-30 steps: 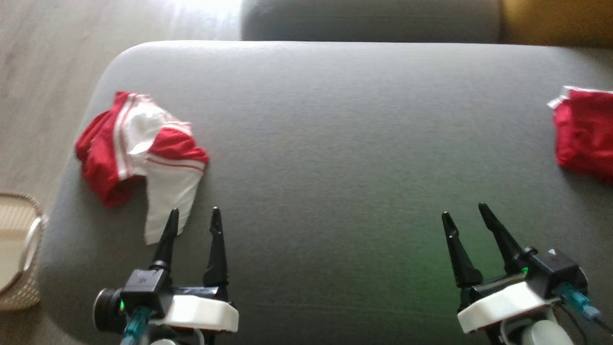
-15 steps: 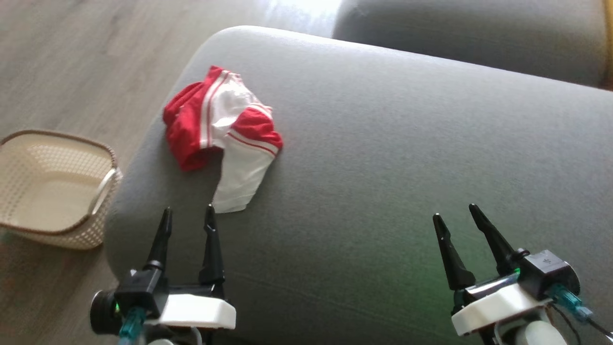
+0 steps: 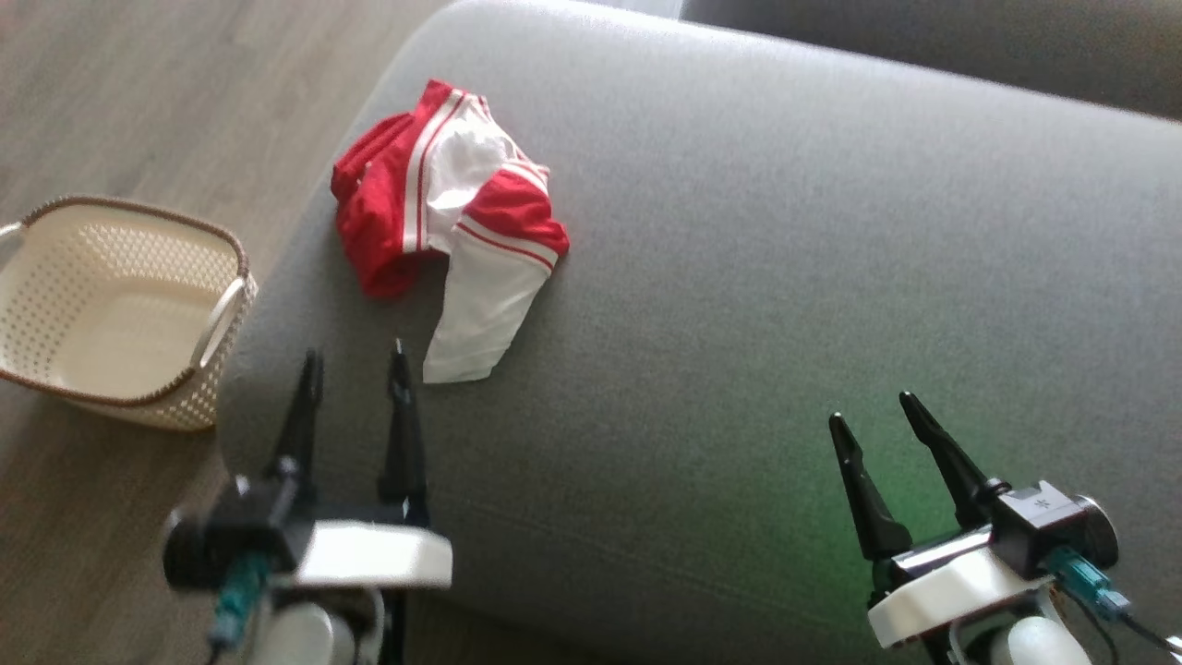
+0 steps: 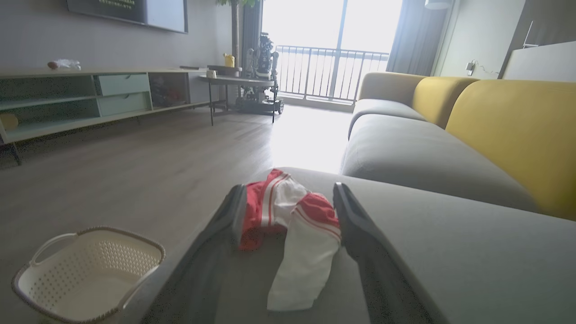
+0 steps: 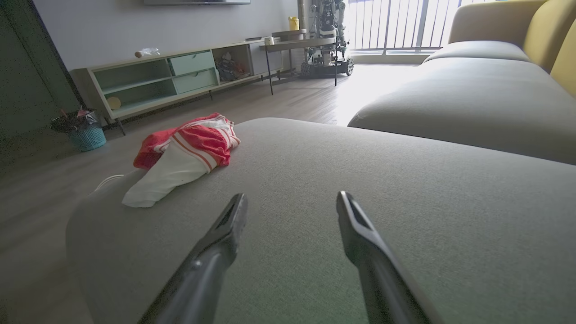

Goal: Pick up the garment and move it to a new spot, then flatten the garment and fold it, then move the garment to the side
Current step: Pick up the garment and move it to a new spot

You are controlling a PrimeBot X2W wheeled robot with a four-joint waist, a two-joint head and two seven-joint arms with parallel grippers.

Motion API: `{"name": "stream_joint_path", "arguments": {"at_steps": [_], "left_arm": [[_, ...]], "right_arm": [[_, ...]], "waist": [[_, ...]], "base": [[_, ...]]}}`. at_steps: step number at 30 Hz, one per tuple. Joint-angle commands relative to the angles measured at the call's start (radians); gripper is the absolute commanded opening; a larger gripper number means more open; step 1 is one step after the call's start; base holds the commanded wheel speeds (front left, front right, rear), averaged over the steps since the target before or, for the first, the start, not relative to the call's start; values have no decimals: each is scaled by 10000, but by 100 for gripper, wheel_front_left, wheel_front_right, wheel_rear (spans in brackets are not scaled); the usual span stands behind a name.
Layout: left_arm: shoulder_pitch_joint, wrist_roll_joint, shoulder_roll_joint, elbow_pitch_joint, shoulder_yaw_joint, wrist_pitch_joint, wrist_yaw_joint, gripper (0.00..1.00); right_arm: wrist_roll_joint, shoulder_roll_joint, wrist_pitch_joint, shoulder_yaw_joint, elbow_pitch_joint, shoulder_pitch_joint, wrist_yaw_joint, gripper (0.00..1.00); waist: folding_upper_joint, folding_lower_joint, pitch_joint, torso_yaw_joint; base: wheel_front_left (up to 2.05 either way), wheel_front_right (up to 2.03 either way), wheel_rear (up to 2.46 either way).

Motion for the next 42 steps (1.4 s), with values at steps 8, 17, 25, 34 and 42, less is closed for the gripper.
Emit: {"name": "stream_joint_path", "arguments": {"at_steps": [8,17,25,34,42], "left_arm": [[-3555,379,119,509,1134,-51,-811,100],[-6687,-312,645,3793,1720,800,-1725,100],[-8578,-1533,702,6812,2032,3295,-2425,100],[-9809,-1767,738,9551,1942,3769,-2595,100],[-10072,-1668,554,11125,1550,3302,-2782,100]], "right_arm": [[-654,-1,-93,207,-472,-742,-4,100],[-1074,-37,-93,61,-605,-1209,-4,100],[-1121,-199,-93,100,-702,-1554,-4,100],[-1111,-351,-93,132,-798,-1941,-4,100],[-1096,-361,-93,25,-946,-2180,-4,100]], "waist": [[0,0,1345,-485],[0,0,2348,-1022],[0,0,2886,-1320],[0,0,3400,-1589],[0,0,3843,-1714]], "base": [[0,0,0],[0,0,0],[0,0,0],[0,0,0],[0,0,0]]}}
